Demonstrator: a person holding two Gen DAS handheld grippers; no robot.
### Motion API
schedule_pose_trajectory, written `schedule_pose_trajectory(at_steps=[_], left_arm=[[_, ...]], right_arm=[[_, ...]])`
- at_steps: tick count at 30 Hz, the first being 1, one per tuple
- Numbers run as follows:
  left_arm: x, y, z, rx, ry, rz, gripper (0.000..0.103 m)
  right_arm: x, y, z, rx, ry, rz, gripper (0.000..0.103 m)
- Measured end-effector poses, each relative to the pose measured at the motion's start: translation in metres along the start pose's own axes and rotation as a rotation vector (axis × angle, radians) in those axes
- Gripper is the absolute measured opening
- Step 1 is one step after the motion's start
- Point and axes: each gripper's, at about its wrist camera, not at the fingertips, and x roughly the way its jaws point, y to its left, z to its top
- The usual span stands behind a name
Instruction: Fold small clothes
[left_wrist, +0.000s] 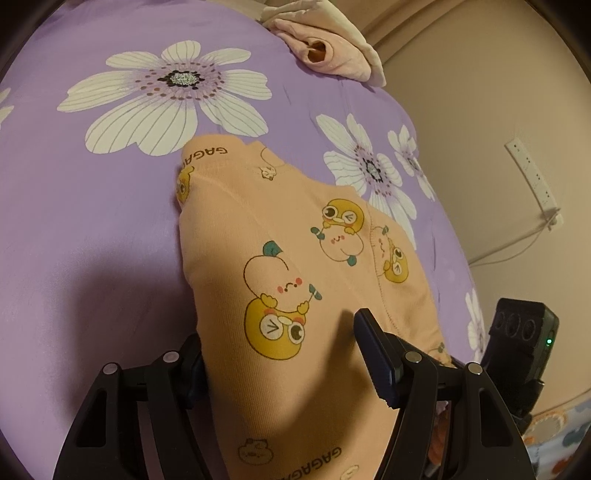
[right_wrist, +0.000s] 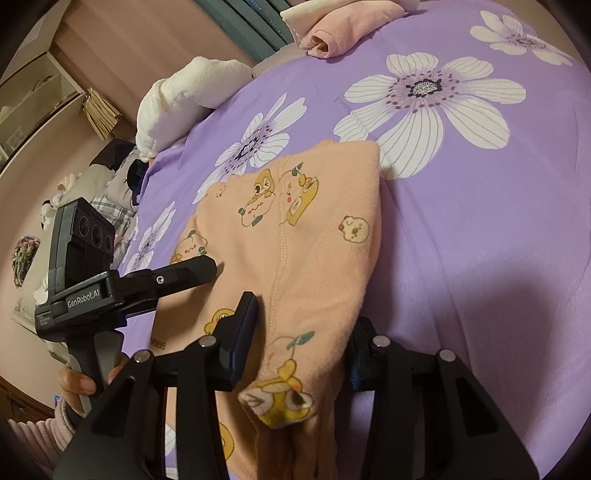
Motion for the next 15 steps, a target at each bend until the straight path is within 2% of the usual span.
schedule_pose_trajectory(at_steps=[8, 15], left_arm=[[-0.004, 0.003, -0.002, -0.004, -0.010, 0.043, 0.046], [-0.008, -0.003, -0.005, 0.016, -0.026, 0.067, 0.035]], right_arm=[[-0.002, 0.015, -0.002, -0.067, -0.033, -0.064, 0.027], [-0.007, 0.030, -0.006, -0.136, -0.065, -0.121, 0.019]])
